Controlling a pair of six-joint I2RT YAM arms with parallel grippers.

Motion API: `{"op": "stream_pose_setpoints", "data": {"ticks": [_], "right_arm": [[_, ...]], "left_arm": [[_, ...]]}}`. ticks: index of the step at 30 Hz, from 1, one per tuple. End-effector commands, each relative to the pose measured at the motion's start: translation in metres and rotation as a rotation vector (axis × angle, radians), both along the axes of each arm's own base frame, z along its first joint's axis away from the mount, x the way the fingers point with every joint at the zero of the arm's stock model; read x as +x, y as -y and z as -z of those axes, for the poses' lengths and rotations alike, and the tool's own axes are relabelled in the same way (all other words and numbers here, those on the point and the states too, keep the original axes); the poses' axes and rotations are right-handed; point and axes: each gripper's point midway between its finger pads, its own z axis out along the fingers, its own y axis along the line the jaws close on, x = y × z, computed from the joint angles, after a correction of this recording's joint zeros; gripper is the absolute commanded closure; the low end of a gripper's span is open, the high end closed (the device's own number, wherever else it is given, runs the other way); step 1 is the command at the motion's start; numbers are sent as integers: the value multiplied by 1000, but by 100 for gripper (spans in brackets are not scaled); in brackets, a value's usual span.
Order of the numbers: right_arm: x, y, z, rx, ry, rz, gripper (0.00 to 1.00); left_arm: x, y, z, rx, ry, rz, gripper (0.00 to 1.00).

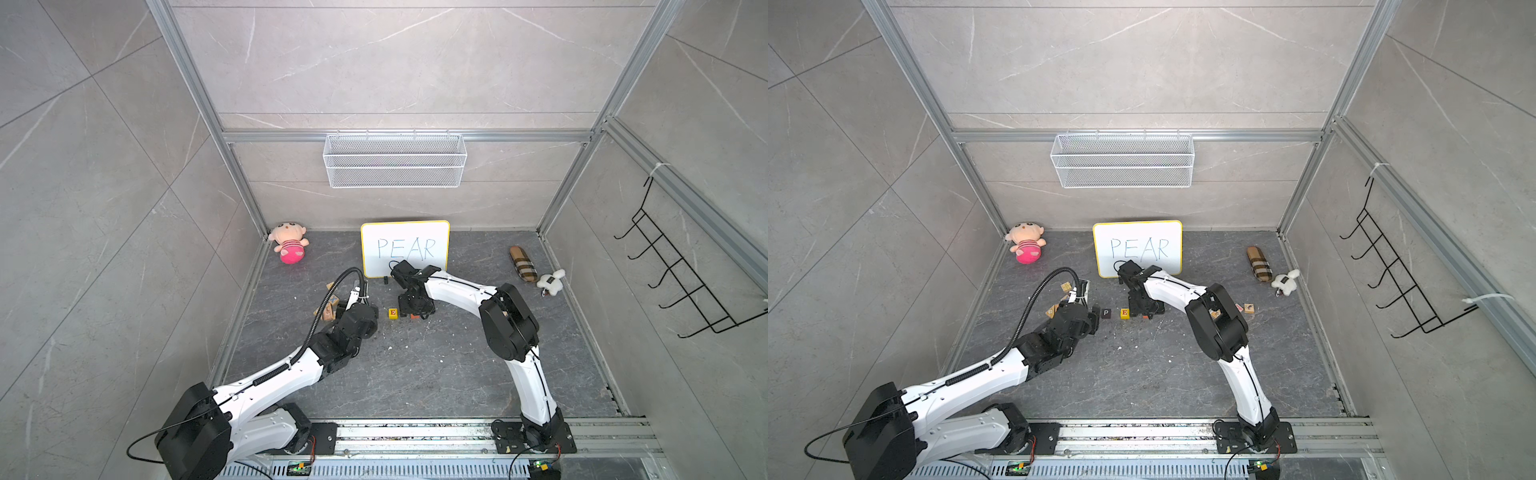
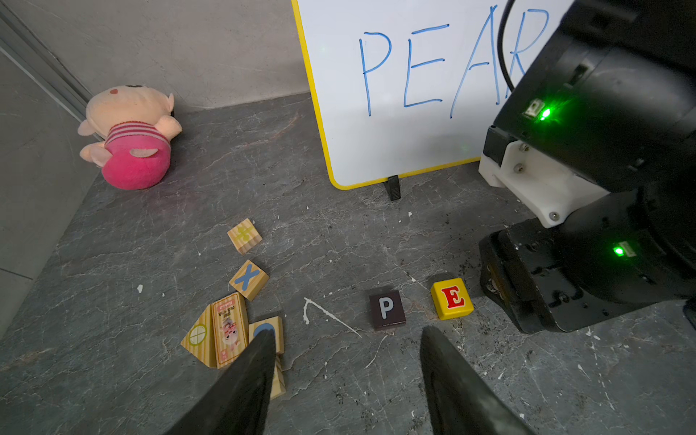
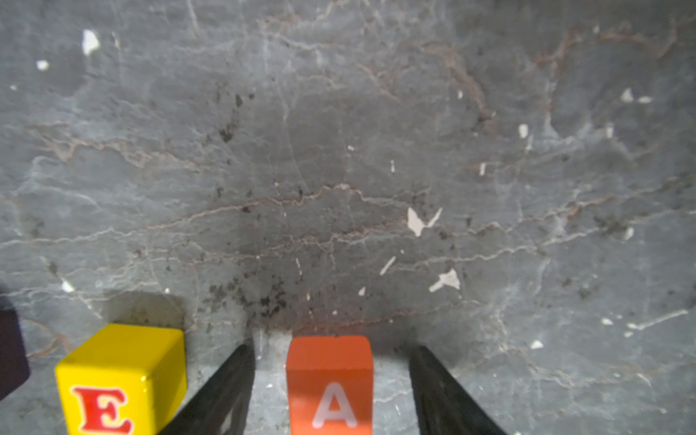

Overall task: Spell the uppercase word “pear” with letter blocks
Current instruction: Place the letter block at the center of the board.

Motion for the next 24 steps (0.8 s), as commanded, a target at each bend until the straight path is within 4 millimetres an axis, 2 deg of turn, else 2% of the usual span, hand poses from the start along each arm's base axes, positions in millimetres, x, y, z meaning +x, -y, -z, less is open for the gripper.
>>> {"op": "stream_pose_setpoints", "data": {"ticks": [1,5,9,13,16,18,21,24], "right_arm": [[-2,2,-6,2,-5,10,29],[-1,-1,-35,45,39,7,27],[-4,1,-74,104,99,4,27],[-13,17,-107,149,171,25,26],[-23,46,-120,131,180,80,26],[-32,70,-122,123,163,136,26],[-47,106,-111,142,98,232,27],[-61,149,-93,67,39,318,27]], "left_arm": [[3,2,-16,-49,33,-10,36],[4,6,-24,-59,39,7,36],[3,18,-44,-109,84,85,32],[-2,42,-64,-154,109,217,20],[-5,67,-70,-158,82,337,12],[-11,92,-70,-150,44,466,10],[-21,127,-65,-156,-2,624,9],[-30,156,-54,-121,-39,729,9]]}}
